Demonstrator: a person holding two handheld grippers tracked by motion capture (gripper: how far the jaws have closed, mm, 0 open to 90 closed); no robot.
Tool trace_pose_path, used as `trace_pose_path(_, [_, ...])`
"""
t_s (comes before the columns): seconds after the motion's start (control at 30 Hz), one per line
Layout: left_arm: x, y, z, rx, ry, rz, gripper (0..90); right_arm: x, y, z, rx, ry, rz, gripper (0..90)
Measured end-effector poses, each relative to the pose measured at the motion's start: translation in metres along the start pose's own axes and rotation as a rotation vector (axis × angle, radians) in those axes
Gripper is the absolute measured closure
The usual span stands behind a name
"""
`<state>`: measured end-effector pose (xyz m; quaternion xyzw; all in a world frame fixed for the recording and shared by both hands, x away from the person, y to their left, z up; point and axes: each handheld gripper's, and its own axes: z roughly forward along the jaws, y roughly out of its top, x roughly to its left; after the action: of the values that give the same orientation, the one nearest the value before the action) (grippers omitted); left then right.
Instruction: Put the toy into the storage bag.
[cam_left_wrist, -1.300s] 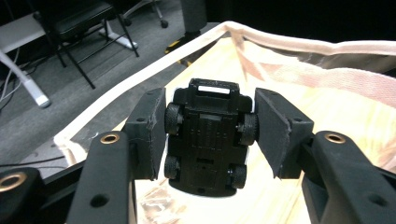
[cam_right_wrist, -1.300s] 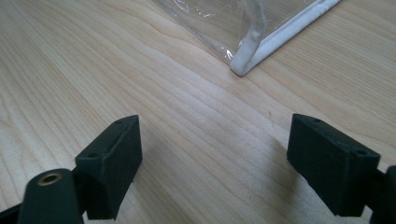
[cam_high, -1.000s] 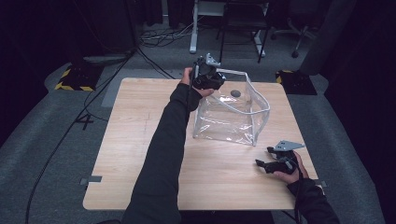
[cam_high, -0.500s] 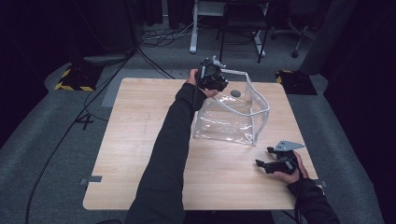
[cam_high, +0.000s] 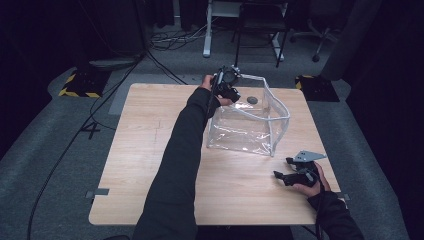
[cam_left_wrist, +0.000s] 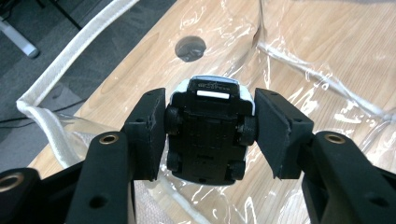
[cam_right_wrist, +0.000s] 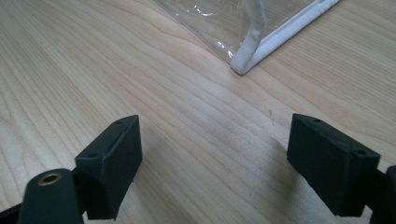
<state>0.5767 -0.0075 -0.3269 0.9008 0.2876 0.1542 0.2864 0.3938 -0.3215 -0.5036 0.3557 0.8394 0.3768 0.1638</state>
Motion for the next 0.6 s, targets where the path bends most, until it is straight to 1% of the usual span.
trace_pose_path(0.07, [0.000, 0.001, 0.000, 0.007, 0.003, -0.004, 46.6, 0.000, 0.000, 0.000, -0.002, 0.000, 0.004, 18.1])
trace_pose_path(0.13, [-0.001, 0.002, 0.000, 0.014, 0.002, 0.003, 46.6, 0.000, 0.000, 0.000, -0.001, -0.001, 0.005, 18.1])
trace_pose_path(0.17, [0.001, 0.004, -0.002, 0.058, 0.008, 0.057, 46.6, 0.000, 0.000, 0.000, 0.000, 0.001, 0.007, 18.1])
trace_pose_path(0.2, [0.001, 0.004, -0.002, 0.058, 0.008, 0.057, 46.6, 0.000, 0.000, 0.000, 0.000, 0.001, 0.007, 18.1])
trace_pose_path(0.23, [0.002, 0.006, -0.003, 0.096, 0.004, 0.092, 46.6, 0.000, 0.000, 0.000, 0.001, 0.002, 0.001, 18.1])
trace_pose_path(0.27, [0.002, 0.006, -0.003, 0.118, 0.004, 0.116, 46.7, 0.000, 0.000, 0.000, 0.001, 0.001, 0.004, 18.1])
trace_pose_path(0.3, [0.002, 0.007, -0.003, 0.128, 0.002, 0.132, 46.6, 0.000, 0.000, 0.000, 0.002, 0.001, 0.001, 18.1])
trace_pose_path(0.33, [0.000, 0.007, -0.004, 0.156, -0.006, 0.129, 46.6, 0.001, 0.000, 0.000, -0.001, 0.001, 0.008, 18.1])
trace_pose_path(0.37, [-0.001, 0.008, -0.004, 0.173, 0.006, 0.146, 46.6, 0.000, 0.000, 0.000, 0.000, 0.001, 0.006, 18.1])
trace_pose_path(0.4, [-0.001, 0.008, -0.004, 0.173, 0.006, 0.146, 46.6, 0.000, 0.000, 0.000, 0.000, 0.001, 0.006, 18.1])
trace_pose_path(0.43, [-0.002, 0.011, -0.005, 0.198, 0.018, 0.163, 46.6, 0.000, 0.000, 0.000, 0.003, 0.002, -0.003, 18.1])
trace_pose_path(0.47, [-0.003, 0.012, -0.006, 0.211, 0.026, 0.179, 46.5, 0.000, 0.000, 0.000, 0.001, 0.001, 0.001, 18.1])
trace_pose_path(0.53, [-0.004, 0.013, -0.007, 0.216, 0.025, 0.183, 46.6, 0.000, 0.000, 0.000, 0.000, 0.001, 0.004, 18.1])
trace_pose_path(0.57, [-0.005, 0.015, -0.008, 0.223, 0.020, 0.194, 46.6, 0.001, 0.000, 0.000, -0.001, 0.001, 0.007, 18.1])
trace_pose_path(0.6, [-0.005, 0.015, -0.008, 0.227, 0.022, 0.195, 46.6, 0.000, 0.000, 0.000, 0.002, 0.002, 0.001, 18.1])
